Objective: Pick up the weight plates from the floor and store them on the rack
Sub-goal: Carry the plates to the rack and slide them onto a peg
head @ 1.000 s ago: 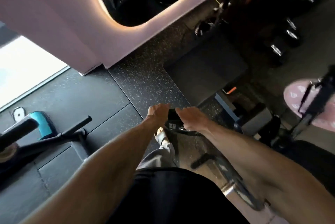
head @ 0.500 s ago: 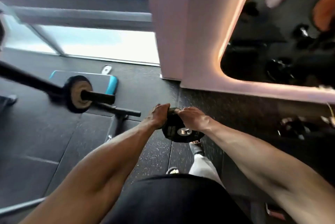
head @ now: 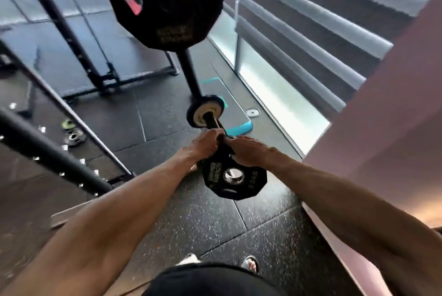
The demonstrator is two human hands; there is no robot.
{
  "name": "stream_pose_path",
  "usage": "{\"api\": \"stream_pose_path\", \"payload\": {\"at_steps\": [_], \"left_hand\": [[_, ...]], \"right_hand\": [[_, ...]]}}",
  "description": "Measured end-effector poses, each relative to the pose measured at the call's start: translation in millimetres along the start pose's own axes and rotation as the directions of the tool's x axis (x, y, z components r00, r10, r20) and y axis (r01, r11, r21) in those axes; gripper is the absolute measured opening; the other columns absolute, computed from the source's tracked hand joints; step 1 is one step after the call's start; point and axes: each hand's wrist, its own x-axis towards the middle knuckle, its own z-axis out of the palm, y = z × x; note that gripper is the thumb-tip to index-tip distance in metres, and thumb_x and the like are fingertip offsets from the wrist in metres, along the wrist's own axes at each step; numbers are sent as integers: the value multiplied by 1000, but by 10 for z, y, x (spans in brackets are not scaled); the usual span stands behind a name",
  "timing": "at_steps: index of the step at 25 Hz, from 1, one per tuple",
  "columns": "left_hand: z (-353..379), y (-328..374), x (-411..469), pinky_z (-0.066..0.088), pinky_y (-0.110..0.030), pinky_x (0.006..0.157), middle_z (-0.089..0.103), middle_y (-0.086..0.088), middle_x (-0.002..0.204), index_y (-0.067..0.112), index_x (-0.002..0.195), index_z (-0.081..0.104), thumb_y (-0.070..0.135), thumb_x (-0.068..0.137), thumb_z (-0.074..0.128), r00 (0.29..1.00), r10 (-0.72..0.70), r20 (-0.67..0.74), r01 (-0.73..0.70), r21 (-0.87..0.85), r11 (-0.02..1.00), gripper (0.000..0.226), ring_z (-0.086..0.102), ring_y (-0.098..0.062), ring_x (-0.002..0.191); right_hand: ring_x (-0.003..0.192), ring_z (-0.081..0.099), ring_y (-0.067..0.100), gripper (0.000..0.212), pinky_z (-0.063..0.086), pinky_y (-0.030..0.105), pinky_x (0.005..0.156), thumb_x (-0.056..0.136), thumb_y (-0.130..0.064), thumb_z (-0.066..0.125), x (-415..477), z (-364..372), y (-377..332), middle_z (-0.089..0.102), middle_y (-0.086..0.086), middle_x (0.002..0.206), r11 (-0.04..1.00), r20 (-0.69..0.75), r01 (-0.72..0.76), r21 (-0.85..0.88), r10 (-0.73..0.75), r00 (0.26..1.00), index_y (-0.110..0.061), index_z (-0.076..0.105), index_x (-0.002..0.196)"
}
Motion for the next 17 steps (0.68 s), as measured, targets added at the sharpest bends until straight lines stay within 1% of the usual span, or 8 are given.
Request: {"api": "stream_pose_path", "payload": {"at_steps": [2,5,8,10,11,14,15,17], "left_hand": [[-274,-34,-121,45,-29,72,67,2,85,34,80,61,17,80,53,999,-8,-40,6,-59,998,18,66,-21,88],[-752,-63,-300,42,-18,77,70,2,98,16,106,70,17,88,61,992,0,-126,-11,-85,996,20,62,-10,91],[-1244,7,-505,43,-10,80,72,-3,109,12,114,70,17,93,62,975,2,-222,-22,-86,996,22,64,-11,99],[-1571,153,-647,43,-17,87,70,2,113,12,117,70,23,97,60,970,21,-242,-36,-55,998,25,63,-10,103],[-1731,249,-727,42,-18,88,69,4,113,14,118,69,26,98,58,965,38,-259,-50,-42,998,26,62,-9,103],[-2135,387,-924,43,-15,85,69,5,110,17,117,70,29,97,58,918,90,-387,-109,-28,994,26,62,-5,100],[-2238,399,-983,44,-12,84,70,6,108,17,116,71,28,98,58,901,99,-423,-121,-25,992,25,63,-2,97],[-2400,423,-1094,45,-9,81,71,10,98,17,111,72,21,99,56,893,104,-439,-112,6,994,21,64,5,88]], "right_hand": [[114,61,37,54,44,38,92,89,-11,53,79,-213,-122,63,14,128,994,-14,97,-44,-97,995,-18,48,142],[113,62,35,64,45,40,95,87,-16,55,173,-562,-354,62,11,132,964,-25,253,-83,-256,966,-31,40,148],[104,65,30,67,50,38,91,82,-19,55,216,-965,-606,68,11,117,933,-85,358,-49,-361,929,-38,41,145],[95,67,26,59,47,30,80,83,-19,57,229,-1261,-729,72,8,105,926,-133,377,-11,-375,917,-37,51,139],[90,68,23,54,47,30,77,83,-18,59,227,-1399,-778,73,5,99,918,-158,395,23,-387,908,-36,56,134],[75,64,3,36,48,26,72,80,-11,62,143,-1817,-901,68,-15,80,873,-258,472,124,-431,865,-26,67,112],[73,63,1,28,48,24,71,80,-8,63,126,-1937,-905,67,-17,78,855,-304,495,155,-435,848,-21,68,104],[77,66,4,23,51,24,72,78,-4,66,76,-2187,-915,69,-9,81,828,-414,532,178,-428,804,-14,68,98]]}}
